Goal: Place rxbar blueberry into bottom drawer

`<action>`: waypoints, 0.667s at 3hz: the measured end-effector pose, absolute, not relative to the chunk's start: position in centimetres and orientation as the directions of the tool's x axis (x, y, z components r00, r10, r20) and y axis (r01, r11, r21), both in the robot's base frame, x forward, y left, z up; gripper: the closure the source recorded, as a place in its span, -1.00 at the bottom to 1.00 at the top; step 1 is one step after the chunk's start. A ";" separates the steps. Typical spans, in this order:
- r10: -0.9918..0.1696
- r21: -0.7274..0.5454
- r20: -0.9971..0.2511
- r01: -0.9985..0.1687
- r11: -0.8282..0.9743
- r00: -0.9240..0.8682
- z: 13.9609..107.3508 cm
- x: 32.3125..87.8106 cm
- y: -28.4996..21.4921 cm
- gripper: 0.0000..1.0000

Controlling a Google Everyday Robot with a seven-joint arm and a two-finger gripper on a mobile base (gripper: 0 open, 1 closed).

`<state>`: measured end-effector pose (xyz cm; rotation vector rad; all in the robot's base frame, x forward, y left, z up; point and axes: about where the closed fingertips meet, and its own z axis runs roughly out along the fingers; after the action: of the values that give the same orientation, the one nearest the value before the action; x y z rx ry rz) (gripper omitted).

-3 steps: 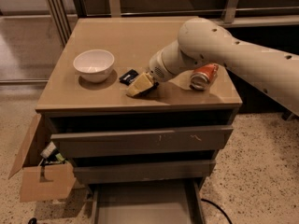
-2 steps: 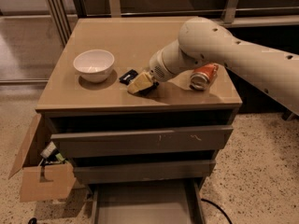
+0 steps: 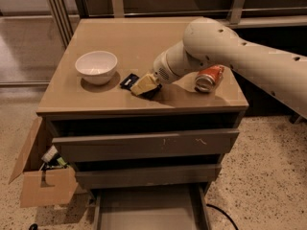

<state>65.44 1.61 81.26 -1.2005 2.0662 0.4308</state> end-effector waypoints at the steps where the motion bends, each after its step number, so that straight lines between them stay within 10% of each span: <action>1: -0.623 -0.058 -0.711 -0.855 0.515 -0.327 81.8 65.4 1.6 1.00; 2: -0.622 -0.074 -0.712 -0.846 0.528 -0.326 82.7 64.7 0.7 1.00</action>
Offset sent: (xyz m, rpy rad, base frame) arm -0.0179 -0.0256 0.0285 -0.0142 -0.0382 -0.0417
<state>64.65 0.68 82.69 -1.1872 2.0640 0.4075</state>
